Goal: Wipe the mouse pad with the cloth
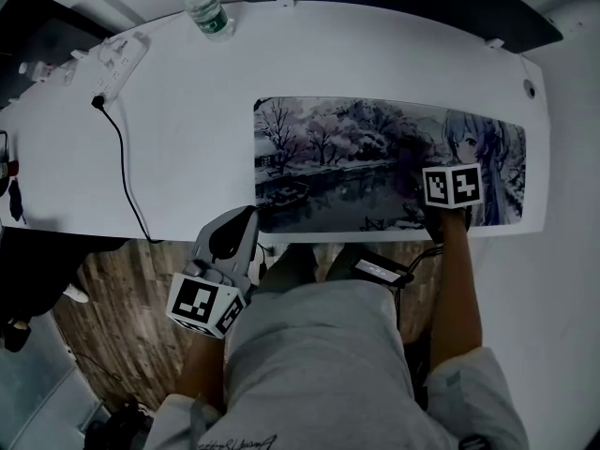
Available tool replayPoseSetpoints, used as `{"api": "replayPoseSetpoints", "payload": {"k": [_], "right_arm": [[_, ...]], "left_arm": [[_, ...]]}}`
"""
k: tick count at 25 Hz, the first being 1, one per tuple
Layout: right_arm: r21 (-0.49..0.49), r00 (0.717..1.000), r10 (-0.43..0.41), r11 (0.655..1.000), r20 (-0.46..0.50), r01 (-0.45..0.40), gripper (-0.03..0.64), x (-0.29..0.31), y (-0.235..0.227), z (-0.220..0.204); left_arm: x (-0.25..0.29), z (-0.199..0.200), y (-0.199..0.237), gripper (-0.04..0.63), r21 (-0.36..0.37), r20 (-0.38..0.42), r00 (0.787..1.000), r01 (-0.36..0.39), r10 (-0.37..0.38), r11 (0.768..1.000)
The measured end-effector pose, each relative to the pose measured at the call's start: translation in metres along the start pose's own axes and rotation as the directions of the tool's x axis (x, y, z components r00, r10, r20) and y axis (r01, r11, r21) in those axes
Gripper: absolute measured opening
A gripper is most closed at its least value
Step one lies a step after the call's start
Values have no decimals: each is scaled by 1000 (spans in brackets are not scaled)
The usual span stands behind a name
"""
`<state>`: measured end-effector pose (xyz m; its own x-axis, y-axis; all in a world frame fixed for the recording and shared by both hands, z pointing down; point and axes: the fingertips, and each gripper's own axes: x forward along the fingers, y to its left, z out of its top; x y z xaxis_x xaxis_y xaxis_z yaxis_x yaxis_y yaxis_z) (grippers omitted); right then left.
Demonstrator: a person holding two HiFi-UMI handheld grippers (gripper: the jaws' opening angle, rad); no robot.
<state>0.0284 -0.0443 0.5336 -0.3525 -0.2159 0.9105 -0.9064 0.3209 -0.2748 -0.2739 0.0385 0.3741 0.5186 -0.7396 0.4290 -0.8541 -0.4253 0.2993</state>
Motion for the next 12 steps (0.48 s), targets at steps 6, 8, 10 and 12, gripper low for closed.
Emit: {"api": "replayPoseSetpoints", "payload": {"k": [6, 8, 10, 12], "right_arm": [[-43, 999, 51, 998, -12, -52, 89, 21, 55, 11], [-45, 997, 76, 996, -10, -76, 89, 28, 74, 15], [-45, 995, 100, 994, -8, -101, 89, 34, 93, 19], [-59, 993, 118, 991, -14, -119, 89, 41, 112, 23]], "left_arm": [[-16, -6, 22, 18, -1, 18, 1000, -8, 8, 1000], [-21, -7, 30, 19, -9, 24, 1000, -12, 12, 1000], [-25, -9, 36, 19, -19, 28, 999, -16, 16, 1000], [-31, -11, 43, 18, -29, 30, 999, -20, 21, 999]]}}
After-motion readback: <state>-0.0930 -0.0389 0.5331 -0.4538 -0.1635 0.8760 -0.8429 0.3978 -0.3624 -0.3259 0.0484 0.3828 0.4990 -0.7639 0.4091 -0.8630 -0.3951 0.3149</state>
